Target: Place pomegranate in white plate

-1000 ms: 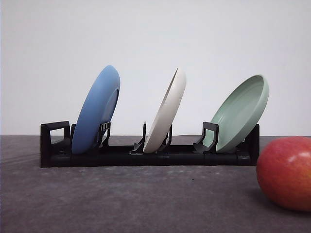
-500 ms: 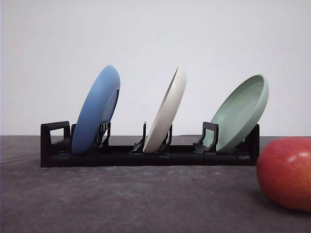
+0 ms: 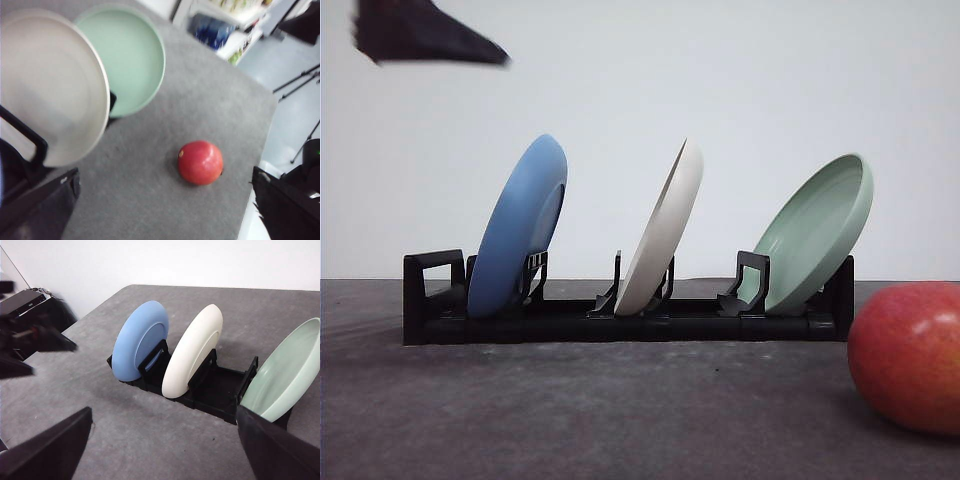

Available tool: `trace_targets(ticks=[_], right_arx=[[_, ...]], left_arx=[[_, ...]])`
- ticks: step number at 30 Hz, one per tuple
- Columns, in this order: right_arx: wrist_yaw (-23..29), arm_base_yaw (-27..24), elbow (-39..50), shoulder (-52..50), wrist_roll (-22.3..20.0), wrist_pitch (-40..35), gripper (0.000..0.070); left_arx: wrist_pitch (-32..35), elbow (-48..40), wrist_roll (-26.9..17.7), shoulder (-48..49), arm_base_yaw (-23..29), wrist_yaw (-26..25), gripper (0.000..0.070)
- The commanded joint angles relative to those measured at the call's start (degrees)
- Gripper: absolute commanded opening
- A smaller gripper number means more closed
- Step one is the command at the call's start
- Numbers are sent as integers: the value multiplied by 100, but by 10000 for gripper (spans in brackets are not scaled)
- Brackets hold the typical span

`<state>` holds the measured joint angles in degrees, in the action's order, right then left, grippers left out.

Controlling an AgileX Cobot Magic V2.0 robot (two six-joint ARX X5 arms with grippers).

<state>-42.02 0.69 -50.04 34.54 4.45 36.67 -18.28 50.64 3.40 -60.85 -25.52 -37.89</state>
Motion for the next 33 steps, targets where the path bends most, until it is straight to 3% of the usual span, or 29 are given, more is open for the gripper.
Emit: trace_targets(ticks=[1, 9, 18, 21, 25, 29, 30, 33], right_arx=[[2, -7, -96, 22, -61, -59, 588], [0, -7, -96, 22, -52, -57, 588], [0, -7, -96, 22, -39, -50, 588], [-2, -7, -96, 22, -39, -50, 588], [0, -7, -96, 22, -39, -50, 588], [0, -7, -96, 22, -39, -50, 588], [0, -7, -96, 22, -39, -50, 588], [0, -7, -96, 22, -39, -50, 588]], left_arx=[[11, 283, 187, -340, -207, 235, 678], [-556, 1831, 220, -2064, -916, 1507, 670], [-798, 3371, 205, -3609, -1269, 2390, 666], [-715, 3555, 207, -3930, -1334, 2511, 658], [-571, 3590, 220, -4218, -1417, 2596, 584], [-573, 3590, 203, -4344, -1466, 2636, 582], [-574, 3590, 205, -4355, -1469, 2636, 564], [-602, 3590, 198, -4370, -1497, 2640, 351]])
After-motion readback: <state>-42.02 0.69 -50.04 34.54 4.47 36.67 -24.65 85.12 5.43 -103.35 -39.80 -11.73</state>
